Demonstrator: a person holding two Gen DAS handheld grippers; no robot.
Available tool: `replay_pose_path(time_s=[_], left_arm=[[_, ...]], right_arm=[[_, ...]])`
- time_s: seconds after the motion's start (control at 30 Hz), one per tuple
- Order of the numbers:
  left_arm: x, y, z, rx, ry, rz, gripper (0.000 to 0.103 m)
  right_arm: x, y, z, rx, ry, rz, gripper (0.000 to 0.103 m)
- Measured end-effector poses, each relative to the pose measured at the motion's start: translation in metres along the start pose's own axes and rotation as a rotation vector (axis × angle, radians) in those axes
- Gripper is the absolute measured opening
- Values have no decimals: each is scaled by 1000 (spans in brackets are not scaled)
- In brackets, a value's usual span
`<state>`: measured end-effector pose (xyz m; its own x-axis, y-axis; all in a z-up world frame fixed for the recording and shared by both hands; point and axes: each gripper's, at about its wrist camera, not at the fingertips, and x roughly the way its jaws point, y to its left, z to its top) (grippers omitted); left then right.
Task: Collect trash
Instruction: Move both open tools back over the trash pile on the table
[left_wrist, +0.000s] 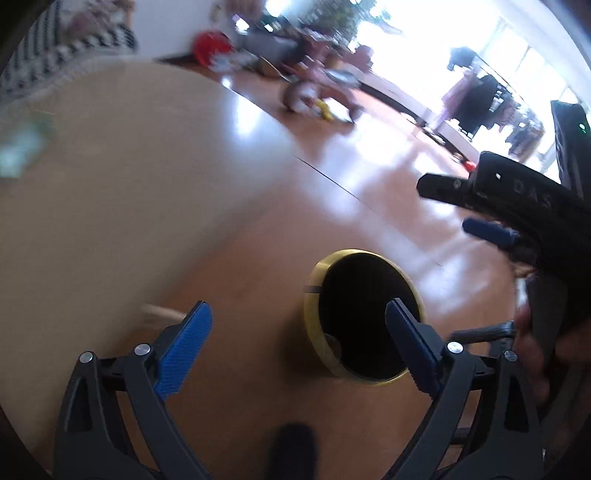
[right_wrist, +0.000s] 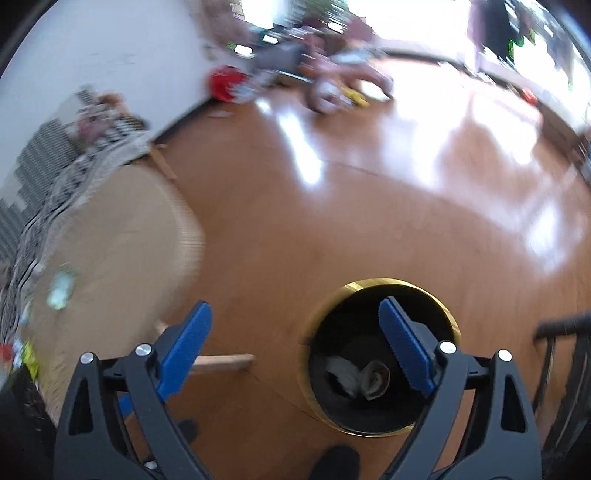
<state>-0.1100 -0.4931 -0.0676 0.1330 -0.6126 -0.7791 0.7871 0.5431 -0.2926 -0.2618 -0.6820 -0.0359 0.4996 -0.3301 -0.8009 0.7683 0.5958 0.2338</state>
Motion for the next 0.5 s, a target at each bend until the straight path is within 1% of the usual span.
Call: replay_pose_path(time_s=[0.03, 0.13, 0.17, 0.2, 0.23, 0.3, 0.33, 0.37, 0.43, 0.5], left_arm=[[-21, 16, -3, -6, -17, 32, 93], [-101, 82, -15, -52, -86, 158, 93], [-119, 97, -20, -64, -101, 181, 93], [-142, 120, -26, -85, -122, 221, 93], [-162, 141, -34, -108, -139, 262, 93], [-204, 180, -51, -148, -185, 337, 93], [-221, 197, -62, -160, -203, 374, 93], [-239, 215, -73, -168, -222, 413, 93], [-261, 240, -87, -181, -249, 467, 93], [-278, 259, -97, -175, -261, 529, 93]], right_arm=[[-7, 26, -1, -43, -19, 31, 90], [-25, 100, -11, -165, -54, 125, 91], [-30, 125, -16, -206, -60, 159, 91], [-33, 142, -20, -233, -64, 182, 91], [-39, 171, -27, -275, -68, 222, 91], [-45, 212, -36, -321, -66, 288, 91], [-47, 240, -46, -349, -58, 339, 91], [-50, 263, -54, -368, -51, 370, 91], [-48, 301, -70, -399, -34, 399, 91], [-38, 338, -88, -439, 10, 421, 91]])
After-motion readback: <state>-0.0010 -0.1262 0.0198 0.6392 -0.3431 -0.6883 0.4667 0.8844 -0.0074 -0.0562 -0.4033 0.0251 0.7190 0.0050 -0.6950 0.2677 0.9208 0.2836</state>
